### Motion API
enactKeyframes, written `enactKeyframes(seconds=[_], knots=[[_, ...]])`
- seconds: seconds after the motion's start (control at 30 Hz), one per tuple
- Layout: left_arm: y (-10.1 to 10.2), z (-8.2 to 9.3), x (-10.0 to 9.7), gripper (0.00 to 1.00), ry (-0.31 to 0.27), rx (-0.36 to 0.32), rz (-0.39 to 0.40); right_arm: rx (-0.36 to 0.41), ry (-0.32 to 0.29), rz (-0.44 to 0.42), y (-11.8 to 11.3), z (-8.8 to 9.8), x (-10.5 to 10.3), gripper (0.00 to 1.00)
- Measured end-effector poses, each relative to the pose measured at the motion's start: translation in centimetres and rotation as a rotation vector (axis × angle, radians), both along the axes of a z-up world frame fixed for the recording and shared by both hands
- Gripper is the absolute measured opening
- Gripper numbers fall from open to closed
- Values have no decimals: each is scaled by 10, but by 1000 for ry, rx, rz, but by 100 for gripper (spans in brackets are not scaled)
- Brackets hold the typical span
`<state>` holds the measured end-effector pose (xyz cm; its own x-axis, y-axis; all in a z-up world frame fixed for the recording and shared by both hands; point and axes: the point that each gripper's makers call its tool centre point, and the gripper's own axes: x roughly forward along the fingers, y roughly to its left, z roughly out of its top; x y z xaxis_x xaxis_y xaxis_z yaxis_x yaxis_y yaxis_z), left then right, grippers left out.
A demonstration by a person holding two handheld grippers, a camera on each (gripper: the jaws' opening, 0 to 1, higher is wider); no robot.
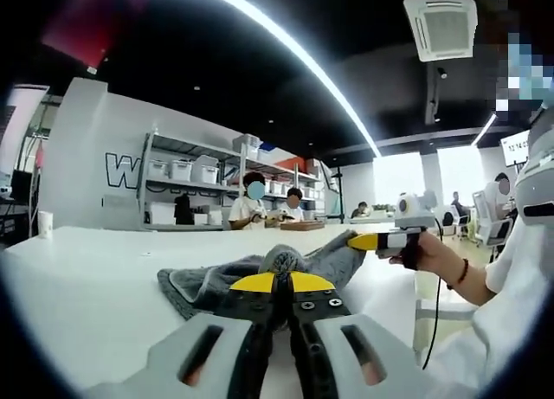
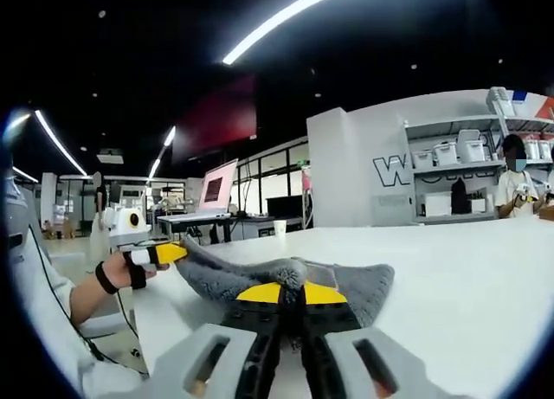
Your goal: Open the folded towel by lifting each exposed corner and separating the folded layers until the towel lies flat within the target outline without major curled edges
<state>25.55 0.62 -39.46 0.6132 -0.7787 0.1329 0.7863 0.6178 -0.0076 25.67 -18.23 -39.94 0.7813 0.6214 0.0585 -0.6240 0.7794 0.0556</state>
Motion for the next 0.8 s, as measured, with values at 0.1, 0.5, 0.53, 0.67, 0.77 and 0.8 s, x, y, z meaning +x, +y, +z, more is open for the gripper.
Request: enactKeyframes(seconds=[0.1, 0.5, 0.53, 0.67, 0.77, 0.8], knots=[[-2, 0, -3, 3, -5, 4, -15, -21, -13, -10, -1, 1, -2, 0], [-5, -11, -11, 4, 8, 100, -60, -68, 18, 93, 8, -10, -13, 1], [-5, -17, -12, 4, 11, 144, -52, -81, 19, 108, 9, -12, -15, 1], [-5, -19, -16, 4, 50, 104, -83, -118, 8, 117, 10, -14, -17, 2], [-4, -22, -15, 5, 61, 107, -81, -126, 10, 128, 11, -14, -19, 3], [-4, -21, -17, 5, 58, 108, -81, -128, 9, 137, 12, -14, -20, 3]])
